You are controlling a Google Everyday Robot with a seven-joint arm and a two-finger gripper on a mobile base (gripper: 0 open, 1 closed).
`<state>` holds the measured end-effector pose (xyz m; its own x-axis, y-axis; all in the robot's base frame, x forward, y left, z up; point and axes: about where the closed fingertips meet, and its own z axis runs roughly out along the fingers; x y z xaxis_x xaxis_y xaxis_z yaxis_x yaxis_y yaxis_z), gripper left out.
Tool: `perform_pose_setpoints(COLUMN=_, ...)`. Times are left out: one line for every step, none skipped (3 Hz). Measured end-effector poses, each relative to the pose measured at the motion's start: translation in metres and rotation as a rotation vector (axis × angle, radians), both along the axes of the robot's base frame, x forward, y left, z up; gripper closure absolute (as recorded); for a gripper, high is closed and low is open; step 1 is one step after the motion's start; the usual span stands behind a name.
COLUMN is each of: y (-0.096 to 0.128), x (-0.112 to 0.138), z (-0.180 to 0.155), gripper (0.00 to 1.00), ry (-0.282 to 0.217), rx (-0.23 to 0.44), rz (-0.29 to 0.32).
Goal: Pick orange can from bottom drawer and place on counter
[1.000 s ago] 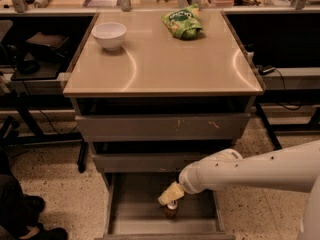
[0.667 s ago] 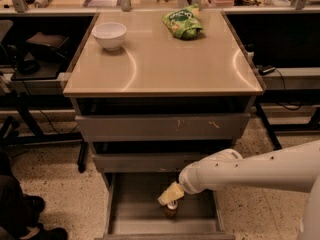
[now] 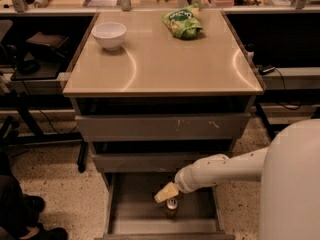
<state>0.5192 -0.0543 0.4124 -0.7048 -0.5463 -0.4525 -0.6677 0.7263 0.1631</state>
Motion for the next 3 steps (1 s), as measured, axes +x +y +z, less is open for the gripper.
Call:
perform_pose_setpoints(y=-0.008, x=0.017, z=-0.037, gripper=0.0, ry=-0.004, rx=0.041, rz=-0.052)
perform_pose_setpoints(y=-0.006, x=0.015, z=-0.045, gripper=0.0, ry=0.007, rx=0.045, rz=-0.055)
perform_pose_setpoints(y=-0.002, x=0.014, z=-0.054, gripper=0.0, ry=0.02, rx=0.078, rz=-0.037)
